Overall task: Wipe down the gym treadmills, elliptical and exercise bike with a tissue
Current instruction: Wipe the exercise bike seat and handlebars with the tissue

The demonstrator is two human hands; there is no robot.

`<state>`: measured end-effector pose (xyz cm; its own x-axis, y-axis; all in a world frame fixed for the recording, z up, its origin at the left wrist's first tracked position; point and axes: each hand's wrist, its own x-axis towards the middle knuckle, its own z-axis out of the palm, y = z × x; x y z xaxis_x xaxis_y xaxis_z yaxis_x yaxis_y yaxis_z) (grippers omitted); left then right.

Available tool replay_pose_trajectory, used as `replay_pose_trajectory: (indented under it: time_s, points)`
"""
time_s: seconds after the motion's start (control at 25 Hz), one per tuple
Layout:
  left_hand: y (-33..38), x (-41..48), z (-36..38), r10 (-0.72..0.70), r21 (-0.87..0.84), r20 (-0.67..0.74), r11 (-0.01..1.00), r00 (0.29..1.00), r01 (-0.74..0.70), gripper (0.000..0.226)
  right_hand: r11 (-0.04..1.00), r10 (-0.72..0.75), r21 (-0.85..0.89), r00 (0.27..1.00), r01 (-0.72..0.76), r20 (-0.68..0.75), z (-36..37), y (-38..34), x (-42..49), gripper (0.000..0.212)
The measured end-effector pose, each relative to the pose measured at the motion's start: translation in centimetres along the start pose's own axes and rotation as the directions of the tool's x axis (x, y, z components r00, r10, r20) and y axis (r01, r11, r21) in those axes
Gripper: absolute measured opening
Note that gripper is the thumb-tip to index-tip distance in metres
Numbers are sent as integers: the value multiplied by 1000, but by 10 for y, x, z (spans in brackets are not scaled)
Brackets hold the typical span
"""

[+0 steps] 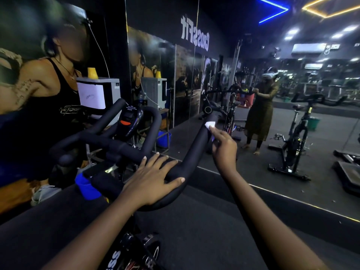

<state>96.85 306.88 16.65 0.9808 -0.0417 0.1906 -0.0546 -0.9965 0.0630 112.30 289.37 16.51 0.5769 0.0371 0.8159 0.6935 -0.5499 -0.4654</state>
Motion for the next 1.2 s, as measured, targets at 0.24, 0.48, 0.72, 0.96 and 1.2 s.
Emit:
replay_pose_trajectory:
  time_s: [0.24,0.48,0.72,0.96,1.2]
  points:
    - [-2,-5,-3,-47,-12,-60,999,997,46,105,986,-164,30,985,163,43,-1,-32,-47,41]
    - [-53,-14,-12,-280,68,-101,955,955,287,78,933,-349,147,926,328,143,30,-90,7,31]
    - [-50,-14,-7,-290,76,-88,952,953,297,89,967,-181,-79,867,244,464,98,-94,76,39]
    - [-47,-15,-7,-294,37,-160,952,942,303,66,913,-344,-27,803,408,486,83,-96,37,34]
    - [-46,-16,-7,-290,33,-168,954,942,299,63,799,-585,188,664,571,466,64,-93,-8,35]
